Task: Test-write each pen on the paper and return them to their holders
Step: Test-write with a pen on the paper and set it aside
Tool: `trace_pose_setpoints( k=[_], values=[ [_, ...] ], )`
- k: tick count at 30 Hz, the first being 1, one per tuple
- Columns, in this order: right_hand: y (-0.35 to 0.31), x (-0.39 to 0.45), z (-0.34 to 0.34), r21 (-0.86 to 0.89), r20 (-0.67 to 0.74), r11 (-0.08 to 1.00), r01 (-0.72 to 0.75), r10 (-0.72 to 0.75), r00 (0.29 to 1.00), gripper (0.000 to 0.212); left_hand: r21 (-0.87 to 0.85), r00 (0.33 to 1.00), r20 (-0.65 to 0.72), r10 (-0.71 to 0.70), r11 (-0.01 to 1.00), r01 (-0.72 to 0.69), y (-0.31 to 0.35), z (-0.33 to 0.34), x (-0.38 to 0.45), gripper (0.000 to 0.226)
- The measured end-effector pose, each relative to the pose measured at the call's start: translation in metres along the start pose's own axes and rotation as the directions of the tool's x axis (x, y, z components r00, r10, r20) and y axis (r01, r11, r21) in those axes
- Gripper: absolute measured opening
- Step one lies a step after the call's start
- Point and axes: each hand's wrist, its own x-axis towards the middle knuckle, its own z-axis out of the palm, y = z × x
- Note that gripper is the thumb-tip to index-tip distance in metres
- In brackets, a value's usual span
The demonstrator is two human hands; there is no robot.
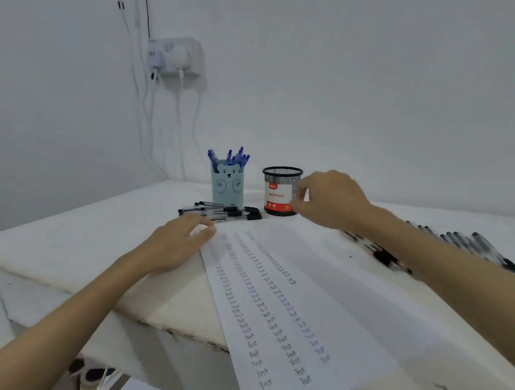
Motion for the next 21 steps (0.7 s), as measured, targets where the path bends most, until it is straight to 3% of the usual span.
trace_pose_setpoints(
  k=[4, 9, 14, 18, 21],
  values=[
    [-0.037, 0.050, 0.022, 0.110, 0.178, 0.989, 0.095, -0.114, 0.978, 0.024, -0.054, 0.999, -0.004, 0.048, 0.997, -0.048, -0.021, -0.010, 0.001, 0.023],
    [-0.067, 0.080, 0.069, 0.032, 0.315, 0.981, 0.190, -0.190, 0.930, 0.038, -0.045, 0.995, -0.017, 0.094, 0.994, -0.095, -0.040, 0.001, 0.001, 0.019],
    [-0.077, 0.089, 0.103, -0.109, 0.248, 0.948, 0.298, -0.264, 0.932, 0.025, -0.023, 0.995, -0.003, 0.097, 0.995, -0.097, -0.043, 0.002, 0.004, 0.042],
    [-0.080, 0.094, 0.116, -0.190, 0.171, 0.909, 0.371, -0.341, 0.924, 0.030, -0.023, 0.995, -0.008, 0.100, 0.995, -0.101, -0.047, 0.003, 0.006, 0.024],
    [-0.082, 0.097, 0.118, -0.176, 0.165, 0.910, 0.375, -0.348, 0.923, 0.030, -0.017, 0.996, 0.000, 0.092, 0.996, -0.092, -0.049, 0.003, 0.006, 0.024]
  ],
)
